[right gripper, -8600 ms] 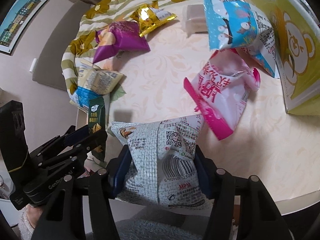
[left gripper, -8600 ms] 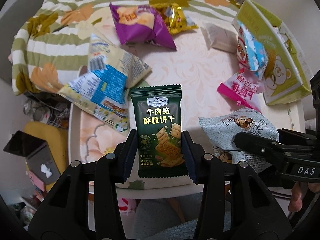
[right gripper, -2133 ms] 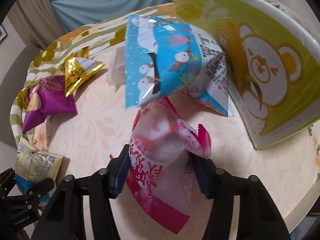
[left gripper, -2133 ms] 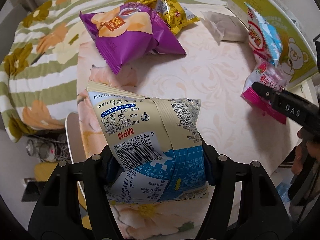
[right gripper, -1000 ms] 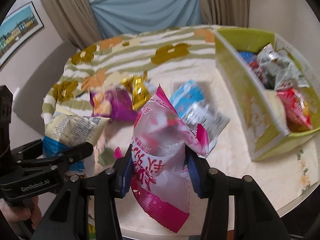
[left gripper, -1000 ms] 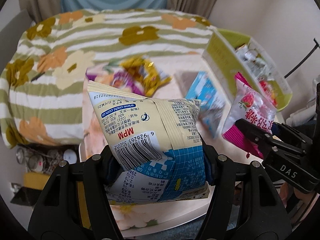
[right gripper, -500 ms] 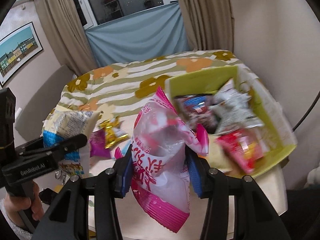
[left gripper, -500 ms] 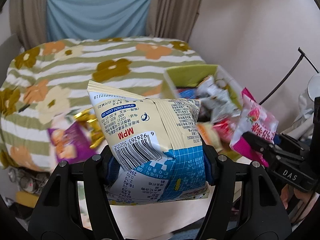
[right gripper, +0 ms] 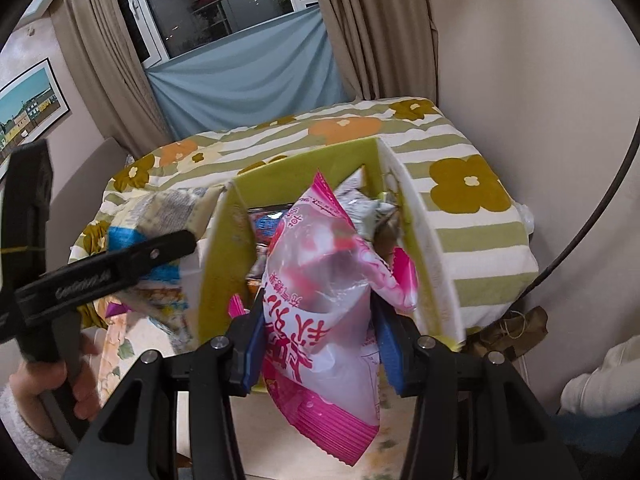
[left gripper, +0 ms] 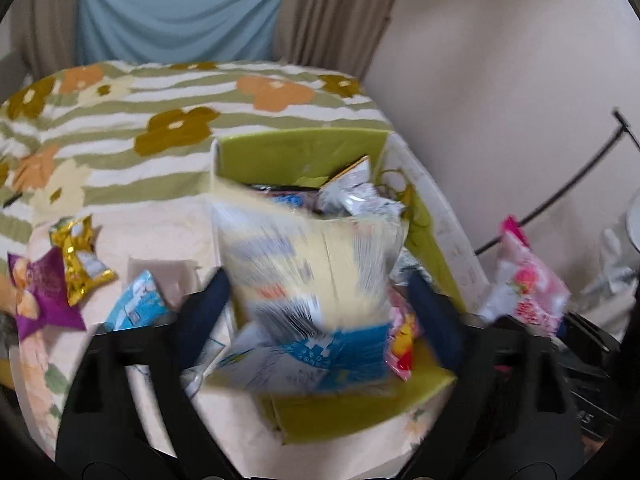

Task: Organize snacks
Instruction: 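Release the MPM bag into the box while the right tool releases the pink packet, then move both open tools back over the remaining snacks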

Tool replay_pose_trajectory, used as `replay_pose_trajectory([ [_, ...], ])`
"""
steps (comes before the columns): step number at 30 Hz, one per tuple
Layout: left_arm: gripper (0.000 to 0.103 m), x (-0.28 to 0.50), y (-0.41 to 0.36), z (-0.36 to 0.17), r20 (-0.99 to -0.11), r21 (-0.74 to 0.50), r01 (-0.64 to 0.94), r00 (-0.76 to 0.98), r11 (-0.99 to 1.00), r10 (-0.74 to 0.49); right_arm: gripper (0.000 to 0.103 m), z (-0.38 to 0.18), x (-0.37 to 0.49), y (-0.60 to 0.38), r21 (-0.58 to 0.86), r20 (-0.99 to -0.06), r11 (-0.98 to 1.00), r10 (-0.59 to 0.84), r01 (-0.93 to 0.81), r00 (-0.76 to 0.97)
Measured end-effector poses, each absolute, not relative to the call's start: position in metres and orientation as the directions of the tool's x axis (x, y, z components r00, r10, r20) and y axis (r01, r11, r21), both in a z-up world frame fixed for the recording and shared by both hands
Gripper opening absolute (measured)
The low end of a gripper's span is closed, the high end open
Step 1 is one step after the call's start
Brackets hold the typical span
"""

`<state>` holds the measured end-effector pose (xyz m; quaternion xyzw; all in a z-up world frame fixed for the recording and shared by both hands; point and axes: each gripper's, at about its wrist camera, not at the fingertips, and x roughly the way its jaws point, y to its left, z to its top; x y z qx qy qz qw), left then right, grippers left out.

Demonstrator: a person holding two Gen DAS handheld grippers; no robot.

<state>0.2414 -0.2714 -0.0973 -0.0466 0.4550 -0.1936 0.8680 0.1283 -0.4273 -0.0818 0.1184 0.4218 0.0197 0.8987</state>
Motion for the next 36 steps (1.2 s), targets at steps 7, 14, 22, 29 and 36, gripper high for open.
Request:
replay_pose_trajectory([
  [7, 0.101, 0.224, -0.252, -0.116, -0.794, -0.285, 0.181, 0.505, 0.941, -0.338, 0.045, -0.092, 0.133, -0.451, 0.265, -0.757, 0.964, 0.191, 0.027, 0.625],
  [14, 0.101, 0.211, -0.239, -0.121, -0.807, -0.27, 0.139, 0.507, 0.953, -0.303, 0.045, -0.103, 0.153, -0.455, 0.284, -0.755, 0.958, 0.255, -0.049, 0.604],
  [22, 0.101, 0.208, -0.252, -0.122, -0.829, -0.23, 0.155, 0.486, 0.961, -0.276, 0.046, -0.113, 0.179, -0.457, 0.295, -0.772, 0.953, 0.282, -0.072, 0.569],
  [29, 0.101, 0.2, -0.251, -0.127, -0.839, -0.218, 0.151, 0.475, 0.964, -0.264, 0.097, -0.116, 0.177, -0.465, 0.296, -0.747, 0.954, 0.26, -0.043, 0.611],
  [36, 0.101, 0.192, -0.245, -0.123, -0.827, -0.232, 0.137, 0.494, 0.963, -0.269, 0.097, -0.117, 0.167, -0.464, 0.287, -0.754, 0.957, 0.255, -0.046, 0.606],
])
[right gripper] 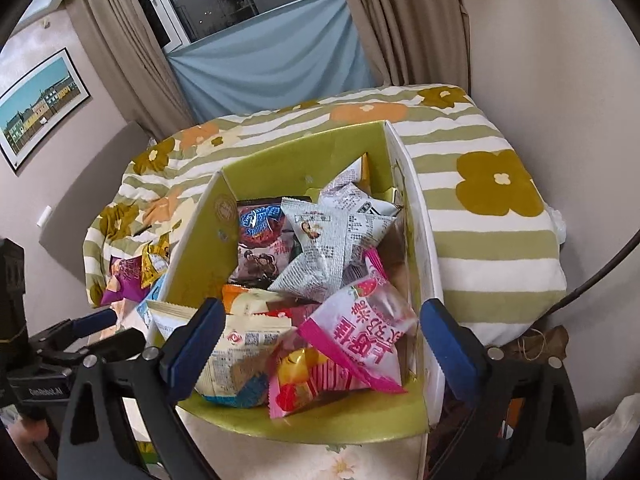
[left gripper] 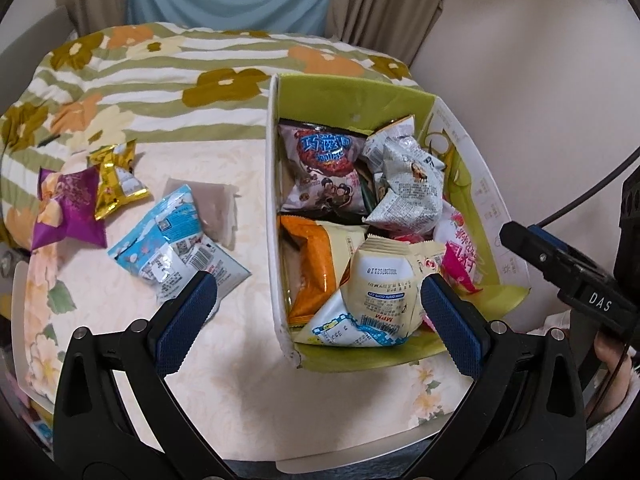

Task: Organize snacks
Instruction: 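Move both open tools back over the remaining snacks, then grasp the purple chip bag with the left tool while the right tool grasps the blue penguin bag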

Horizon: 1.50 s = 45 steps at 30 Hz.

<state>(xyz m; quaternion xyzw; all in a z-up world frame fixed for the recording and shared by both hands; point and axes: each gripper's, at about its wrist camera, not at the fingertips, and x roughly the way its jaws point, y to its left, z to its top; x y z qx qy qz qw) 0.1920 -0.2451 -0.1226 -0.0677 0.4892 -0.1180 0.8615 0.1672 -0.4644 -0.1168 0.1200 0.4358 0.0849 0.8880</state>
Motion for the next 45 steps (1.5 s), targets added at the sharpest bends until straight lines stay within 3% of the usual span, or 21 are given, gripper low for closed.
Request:
replay_pose_trajectory([
  [11, 0.101, 0.173, -0.22, -0.088, -0.792, -0.201, 0.11, 0.567, 0.973, -0.228, 0.097, -0.084, 0.166, -0.452, 0.312, -0.725, 0.945, 0.303, -0.098, 0.619],
  [25, 0.101, 0.164, -0.065, -0.075, -0.773, -0.223, -0.085, 0.622, 0.971, -0.123, 0.097, -0.048, 0.172, -0.315, 0.302, -0.67, 0.899, 0.437, -0.317, 0.601],
  [32, 0.101, 0.2, 0.013, -0.092, -0.808, -0.234, -0.1, 0.573, 0.967, -0.136, 0.097, -0.074, 0.188, -0.232, 0.292, -0.715, 0.892, 0.444, -0.346, 0.54],
  [45, 0.101, 0.296, 0.091, -0.183, -0.878, -0.318, -0.062, 0.395, 0.946, -0.269, 0.097, -0.166, 0.22, -0.149, 0.14, -0.865, 0.958, 0.241, -0.25, 0.439],
])
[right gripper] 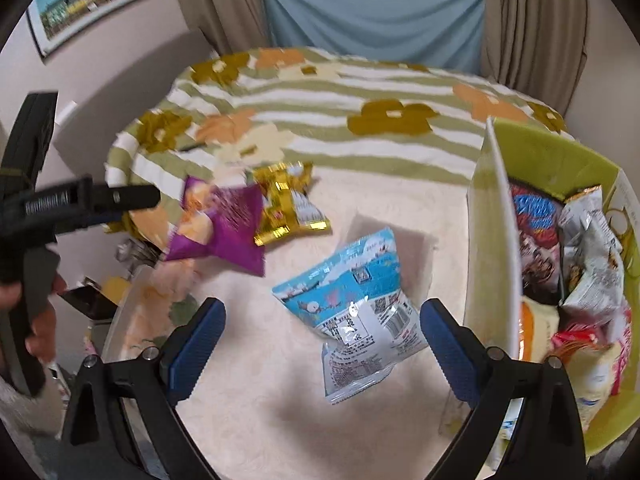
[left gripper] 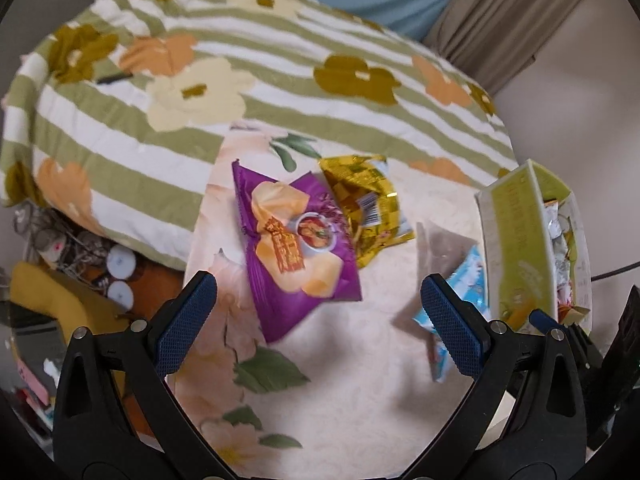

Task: Organize snacks
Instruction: 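Grasp the purple chip bag with the left tool while the right tool grasps the blue penguin bag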

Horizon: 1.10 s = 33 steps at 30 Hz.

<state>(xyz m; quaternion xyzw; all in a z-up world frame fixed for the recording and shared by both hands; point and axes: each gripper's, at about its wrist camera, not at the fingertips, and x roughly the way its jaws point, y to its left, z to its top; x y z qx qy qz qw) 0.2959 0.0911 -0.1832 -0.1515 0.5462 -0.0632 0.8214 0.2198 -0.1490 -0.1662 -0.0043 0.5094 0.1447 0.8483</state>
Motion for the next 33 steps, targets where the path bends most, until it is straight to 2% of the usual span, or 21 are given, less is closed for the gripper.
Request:
replay_pose_trajectory([
  [7, 0.101, 0.333, 0.093, -0.233, -0.885, -0.375, -0.023, 0.306, 0.927, -0.351, 0.097, -0.195, 0.229, -0.141, 0.075, -0.892, 0.984, 0.138, -0.16, 0.431],
  [14, 0.1, 0.351, 0.091, -0.261, -0.885, -0.406, -0.024, 0.26, 0.914, -0.386, 0.097, -0.216, 0.23, -0.139, -0.022, -0.906, 0.984, 0.055, -0.177, 0.42],
  [17, 0.092, 0.355, 0.094, -0.269, -0.886, -0.411, -0.039, 0.252, 0.911, -0.389, 0.097, -0.222, 0.23, -0.139, -0.045, -0.906, 0.978, 0.045, -0.203, 0.42],
  [21, 0.09, 0.357, 0.097, -0.275, -0.877, -0.432, -0.038, 0.249, 0.901, -0.41, 0.097, -0.232, 0.233, -0.138, -0.047, -0.907, 0.971, 0.057, -0.236, 0.417],
  [25, 0.075, 0.357, 0.1, -0.276, -0.881, -0.421, -0.029, 0.248, 0.906, -0.402, 0.097, -0.24, 0.237, -0.136, -0.035, -0.914, 0.967, 0.071, -0.253, 0.4],
  [33, 0.07, 0.349, 0.104, -0.272, -0.882, -0.418, -0.035, 0.256, 0.908, -0.396, 0.097, -0.245, 0.241, -0.139, -0.025, -0.911, 0.962, 0.091, -0.273, 0.403],
])
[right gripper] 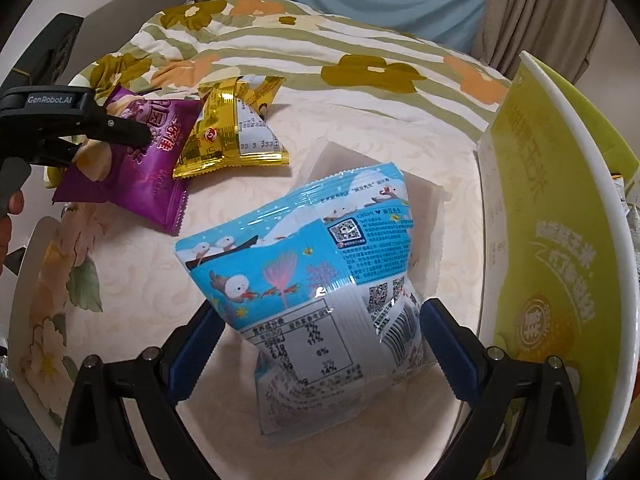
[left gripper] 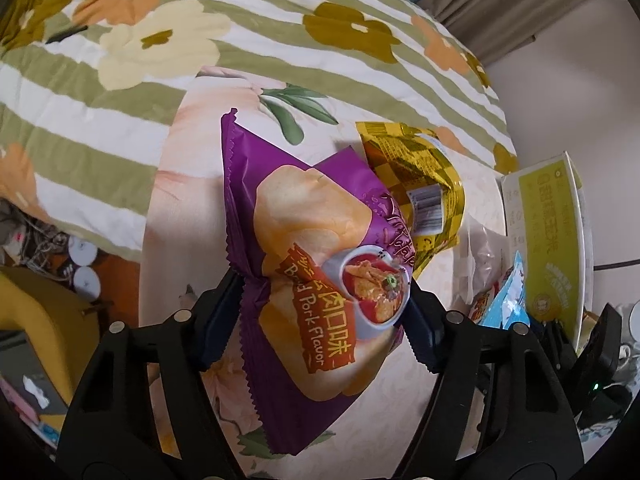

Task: Organize snacks
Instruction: 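Grasp the purple chip bag with the left tool while the right tool grasps the blue penguin bag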

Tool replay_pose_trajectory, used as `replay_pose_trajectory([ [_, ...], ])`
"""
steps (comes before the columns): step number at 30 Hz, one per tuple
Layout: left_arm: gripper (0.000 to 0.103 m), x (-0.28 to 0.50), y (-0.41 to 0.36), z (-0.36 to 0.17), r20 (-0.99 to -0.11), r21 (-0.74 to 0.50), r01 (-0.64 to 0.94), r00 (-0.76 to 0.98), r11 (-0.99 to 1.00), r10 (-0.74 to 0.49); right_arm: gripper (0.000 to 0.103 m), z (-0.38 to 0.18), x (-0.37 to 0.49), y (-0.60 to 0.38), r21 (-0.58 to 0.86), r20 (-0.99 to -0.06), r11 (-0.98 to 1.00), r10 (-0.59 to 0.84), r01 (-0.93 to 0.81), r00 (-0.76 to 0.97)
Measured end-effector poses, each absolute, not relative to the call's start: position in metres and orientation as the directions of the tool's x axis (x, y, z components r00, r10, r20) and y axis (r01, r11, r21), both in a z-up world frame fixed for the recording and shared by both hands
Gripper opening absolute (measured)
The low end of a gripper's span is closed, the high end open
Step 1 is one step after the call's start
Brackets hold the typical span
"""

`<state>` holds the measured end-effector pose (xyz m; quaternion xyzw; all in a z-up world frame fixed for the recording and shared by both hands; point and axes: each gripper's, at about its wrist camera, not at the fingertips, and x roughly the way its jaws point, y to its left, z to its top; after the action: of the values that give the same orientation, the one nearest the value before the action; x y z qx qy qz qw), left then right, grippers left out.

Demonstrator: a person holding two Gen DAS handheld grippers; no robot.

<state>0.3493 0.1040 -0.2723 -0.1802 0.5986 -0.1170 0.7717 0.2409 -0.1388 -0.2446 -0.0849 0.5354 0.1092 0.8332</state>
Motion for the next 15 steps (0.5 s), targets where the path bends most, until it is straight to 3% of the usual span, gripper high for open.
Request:
replay_pose_trajectory([
  [8, 0.07, 0.321, 0.108, -0.27, -0.891, -0.406, -0.05, 0.242, 0.913, -0.383, 0.097, -0.25, 0.244, -0.142, -0.021, -0.908, 0.956, 0.104, -0.294, 0.405],
  [11, 0.07, 0.31, 0.106, -0.269, -0.895, -0.399, -0.055, 0.239, 0.915, -0.376, 0.088, -0.252, 0.244, -0.142, -0.025, -0.909, 0.952, 0.106, -0.306, 0.403],
  [13, 0.069, 0.304, 0.106, -0.269, -0.895, -0.401, -0.059, 0.236, 0.914, -0.378, 0.073, -0.253, 0.244, -0.142, -0.031, -0.909, 0.948, 0.104, -0.317, 0.403],
  [15, 0.069, 0.299, 0.105, -0.268, -0.895, -0.402, -0.061, 0.236, 0.914, -0.378, 0.066, -0.252, 0.243, -0.142, -0.029, -0.908, 0.947, 0.109, -0.321, 0.404],
])
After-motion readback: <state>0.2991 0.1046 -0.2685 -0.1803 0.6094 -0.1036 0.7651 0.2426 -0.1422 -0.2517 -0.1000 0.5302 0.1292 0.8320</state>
